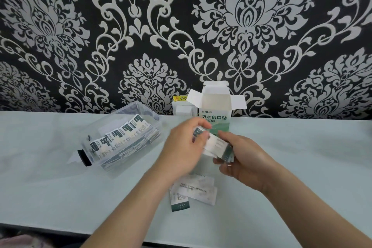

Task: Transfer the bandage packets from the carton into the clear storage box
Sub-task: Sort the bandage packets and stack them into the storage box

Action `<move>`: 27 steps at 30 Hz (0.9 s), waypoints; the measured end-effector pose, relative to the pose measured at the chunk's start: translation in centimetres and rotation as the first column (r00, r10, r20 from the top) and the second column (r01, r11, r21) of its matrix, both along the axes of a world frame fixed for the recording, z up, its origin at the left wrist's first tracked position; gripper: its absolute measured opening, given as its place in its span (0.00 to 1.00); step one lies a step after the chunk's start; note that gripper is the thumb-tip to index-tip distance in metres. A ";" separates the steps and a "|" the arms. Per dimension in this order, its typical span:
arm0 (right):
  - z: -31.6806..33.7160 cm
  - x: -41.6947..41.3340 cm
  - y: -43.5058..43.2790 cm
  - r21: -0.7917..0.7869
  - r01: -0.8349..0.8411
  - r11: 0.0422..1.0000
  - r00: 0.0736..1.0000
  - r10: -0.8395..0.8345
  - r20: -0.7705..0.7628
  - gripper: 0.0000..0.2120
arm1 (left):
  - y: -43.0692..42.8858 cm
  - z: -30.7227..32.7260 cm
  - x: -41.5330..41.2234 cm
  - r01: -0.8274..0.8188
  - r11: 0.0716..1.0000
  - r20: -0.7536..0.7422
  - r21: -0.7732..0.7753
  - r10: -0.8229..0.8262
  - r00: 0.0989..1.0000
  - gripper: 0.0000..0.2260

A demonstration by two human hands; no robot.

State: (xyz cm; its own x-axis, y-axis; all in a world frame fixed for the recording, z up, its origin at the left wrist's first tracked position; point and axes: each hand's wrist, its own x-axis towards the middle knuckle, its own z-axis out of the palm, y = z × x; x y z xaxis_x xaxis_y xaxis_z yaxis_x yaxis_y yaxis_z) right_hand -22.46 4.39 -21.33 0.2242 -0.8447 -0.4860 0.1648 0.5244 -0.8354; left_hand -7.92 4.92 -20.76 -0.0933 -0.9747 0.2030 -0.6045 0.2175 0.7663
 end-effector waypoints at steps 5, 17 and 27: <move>-0.3 1.0 0.2 -0.008 0.152 0.988 0.987 -0.152 -0.042 0.12 | 0.6 -1.6 -2.5 -0.028 0.971 0.107 -0.237 0.054 0.993 0.04; -0.1 1.9 1.1 0.014 -0.088 0.996 0.984 0.085 0.158 0.15 | -0.5 0.2 -0.2 -0.098 0.899 -0.112 -0.427 0.054 0.992 0.17; 0.3 0.7 1.0 -0.253 -0.482 0.839 0.876 0.469 -0.112 0.19 | -1.6 -0.1 0.9 -0.169 0.985 0.028 0.027 0.168 0.985 0.21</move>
